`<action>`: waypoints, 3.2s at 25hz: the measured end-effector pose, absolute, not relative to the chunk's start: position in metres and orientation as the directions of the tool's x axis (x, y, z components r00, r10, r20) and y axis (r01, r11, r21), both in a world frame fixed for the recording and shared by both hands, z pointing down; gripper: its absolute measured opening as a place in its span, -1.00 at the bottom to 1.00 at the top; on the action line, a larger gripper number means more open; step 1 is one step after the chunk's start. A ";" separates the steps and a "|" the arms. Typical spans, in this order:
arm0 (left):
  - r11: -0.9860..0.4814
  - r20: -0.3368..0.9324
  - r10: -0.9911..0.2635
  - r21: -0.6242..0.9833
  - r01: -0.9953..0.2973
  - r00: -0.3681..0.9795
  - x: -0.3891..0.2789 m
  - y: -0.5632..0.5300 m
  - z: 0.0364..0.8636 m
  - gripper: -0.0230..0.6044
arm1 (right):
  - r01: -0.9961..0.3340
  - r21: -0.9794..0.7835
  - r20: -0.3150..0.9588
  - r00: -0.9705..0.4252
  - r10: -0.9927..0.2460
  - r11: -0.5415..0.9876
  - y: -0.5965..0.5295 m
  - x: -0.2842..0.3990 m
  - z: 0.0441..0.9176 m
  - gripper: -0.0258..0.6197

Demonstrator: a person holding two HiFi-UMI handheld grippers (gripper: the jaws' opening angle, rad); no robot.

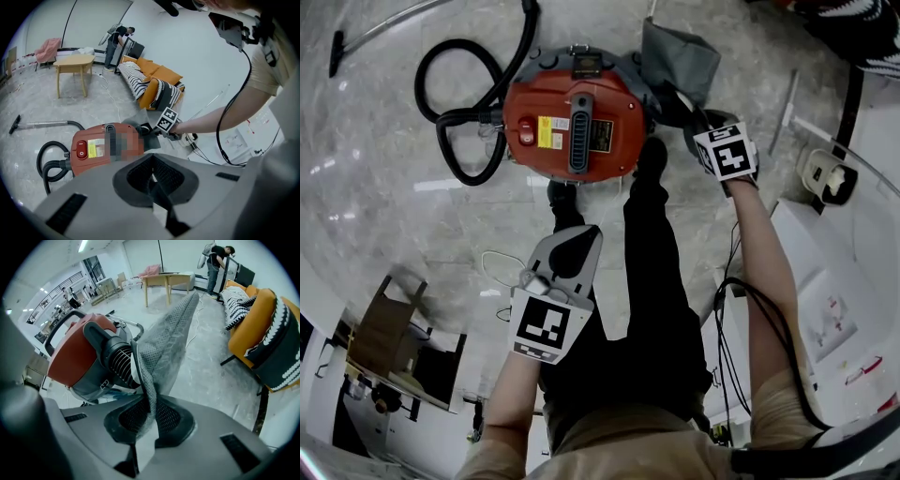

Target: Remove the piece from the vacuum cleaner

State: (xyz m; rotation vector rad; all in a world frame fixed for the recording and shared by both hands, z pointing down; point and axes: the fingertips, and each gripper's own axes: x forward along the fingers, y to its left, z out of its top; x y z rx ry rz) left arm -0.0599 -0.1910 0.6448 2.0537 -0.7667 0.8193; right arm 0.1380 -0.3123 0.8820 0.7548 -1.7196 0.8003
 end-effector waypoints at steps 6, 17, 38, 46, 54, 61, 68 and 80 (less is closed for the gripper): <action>-0.531 0.763 -0.233 0.420 -0.736 0.603 -0.058 -0.202 0.645 -0.94 | -0.891 -0.095 0.979 -0.164 -0.120 0.443 -0.316 0.188 0.887 -0.84; -0.569 0.758 -0.226 0.408 -0.714 0.612 -0.029 -0.215 0.646 -0.94 | -0.920 -0.107 0.975 -0.172 -0.142 0.376 -0.309 0.235 0.881 -0.84; -0.656 0.730 -0.240 0.364 -0.662 0.640 0.003 -0.231 0.602 -0.94 | -0.908 -0.344 0.888 -0.233 -0.396 -0.238 -0.296 0.316 0.811 -0.84; -0.675 0.720 -0.309 0.294 -0.676 0.621 -0.031 -0.244 0.573 -0.94 | -0.853 -0.450 0.819 -0.275 -0.504 -0.265 -0.310 0.283 0.761 -0.84; -0.669 0.676 -0.380 0.271 -0.692 0.632 -0.059 -0.253 0.523 -0.94 | -0.883 -0.405 0.823 -0.238 -0.516 -0.237 -0.310 0.274 0.700 -0.84; -0.700 0.653 -0.419 0.210 -0.683 0.630 -0.075 -0.262 0.455 -0.94 | -0.887 -0.403 0.801 -0.222 -0.555 -0.226 -0.313 0.264 0.628 -0.84; -0.720 0.629 -0.463 0.144 -0.679 0.625 -0.088 -0.262 0.398 -0.94 | -0.854 -0.457 0.762 -0.232 -0.604 -0.249 -0.299 0.260 0.573 -0.84; -0.694 0.606 -0.526 0.099 -0.713 0.597 -0.122 -0.244 0.339 -0.94 | -0.849 -0.490 0.724 -0.271 -0.634 -0.197 -0.280 0.230 0.507 -0.84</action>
